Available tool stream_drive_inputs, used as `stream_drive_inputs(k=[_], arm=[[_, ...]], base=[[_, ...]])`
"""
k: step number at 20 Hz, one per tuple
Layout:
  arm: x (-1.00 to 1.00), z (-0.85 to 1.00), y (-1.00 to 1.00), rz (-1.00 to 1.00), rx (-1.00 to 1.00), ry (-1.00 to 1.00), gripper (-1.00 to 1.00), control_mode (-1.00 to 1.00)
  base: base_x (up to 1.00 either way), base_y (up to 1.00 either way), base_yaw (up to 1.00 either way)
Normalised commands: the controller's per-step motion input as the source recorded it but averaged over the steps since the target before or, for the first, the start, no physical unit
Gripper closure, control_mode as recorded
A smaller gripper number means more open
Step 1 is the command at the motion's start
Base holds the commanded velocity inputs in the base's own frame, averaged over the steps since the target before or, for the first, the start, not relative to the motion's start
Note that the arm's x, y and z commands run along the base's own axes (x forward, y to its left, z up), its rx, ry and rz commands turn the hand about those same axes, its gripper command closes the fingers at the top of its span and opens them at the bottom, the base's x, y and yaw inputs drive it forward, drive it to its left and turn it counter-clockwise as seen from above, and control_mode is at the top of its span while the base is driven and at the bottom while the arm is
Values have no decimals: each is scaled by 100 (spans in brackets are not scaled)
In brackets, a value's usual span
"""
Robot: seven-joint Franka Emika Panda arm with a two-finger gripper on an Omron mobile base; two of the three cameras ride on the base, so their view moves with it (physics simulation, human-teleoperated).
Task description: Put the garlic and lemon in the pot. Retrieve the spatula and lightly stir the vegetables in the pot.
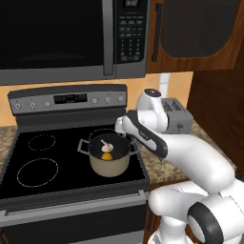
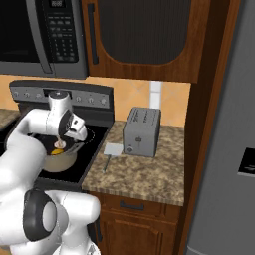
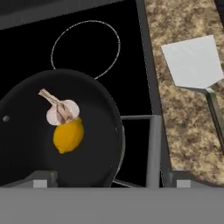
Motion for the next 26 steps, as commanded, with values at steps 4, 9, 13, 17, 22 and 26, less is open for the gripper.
stream_drive_inputs(k=[4,9,13,17,22,26], arm=[[-2,19,-61,0,0,0,-100,-100],[-1,-2,-99,0,0,0,-100,-100],[-1,-23,-77,1,-3,-1,-100,-100],[-3,-55,-30,5,-16,1,-100,-100],[-1,-54,-29,3,-2,0,-100,-100],[3,-38,-18,1,0,1,-100,-100]], base=[[0,0,0],[0,0,0],[0,0,0],[0,0,0],[0,0,0],[0,0,0]])
